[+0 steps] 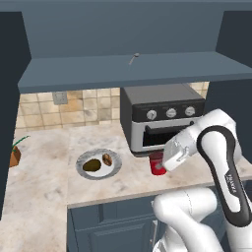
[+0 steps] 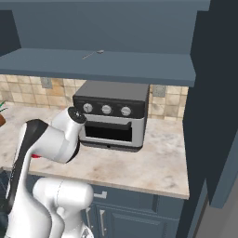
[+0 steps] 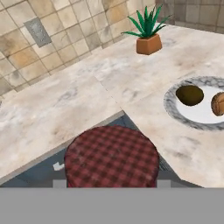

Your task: Pick the avocado and bread from the counter and place them on the plate. Then pick the jam from the cabinet and place it next to the plate. Lastly close the cabinet door.

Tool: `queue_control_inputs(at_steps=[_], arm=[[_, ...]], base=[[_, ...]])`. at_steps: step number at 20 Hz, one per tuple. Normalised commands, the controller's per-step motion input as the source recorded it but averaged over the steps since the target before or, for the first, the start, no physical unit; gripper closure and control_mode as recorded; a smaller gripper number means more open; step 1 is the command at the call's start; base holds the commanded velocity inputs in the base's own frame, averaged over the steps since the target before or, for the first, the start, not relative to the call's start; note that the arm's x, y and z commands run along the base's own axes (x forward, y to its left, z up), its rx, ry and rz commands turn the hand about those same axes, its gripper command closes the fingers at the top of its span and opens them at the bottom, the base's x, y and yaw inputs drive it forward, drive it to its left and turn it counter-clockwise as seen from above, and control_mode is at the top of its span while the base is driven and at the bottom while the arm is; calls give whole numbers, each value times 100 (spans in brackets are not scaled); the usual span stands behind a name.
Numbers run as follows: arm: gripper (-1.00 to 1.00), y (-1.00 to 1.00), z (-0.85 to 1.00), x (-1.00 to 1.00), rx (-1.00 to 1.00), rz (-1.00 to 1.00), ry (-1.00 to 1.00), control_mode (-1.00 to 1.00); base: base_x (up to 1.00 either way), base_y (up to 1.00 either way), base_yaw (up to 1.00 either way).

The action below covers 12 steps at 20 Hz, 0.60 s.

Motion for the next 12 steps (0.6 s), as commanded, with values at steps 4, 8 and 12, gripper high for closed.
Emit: queue_control_inputs(at_steps=[4,8,12], arm=[[100,-10,-53,3,2,10,-8,-100],[100,-5,-44,15,1,9,-11,-100],[100,0,-41,19,0,3,-22,-100]], base=[[0,0,0],[0,0,0],[0,0,0]])
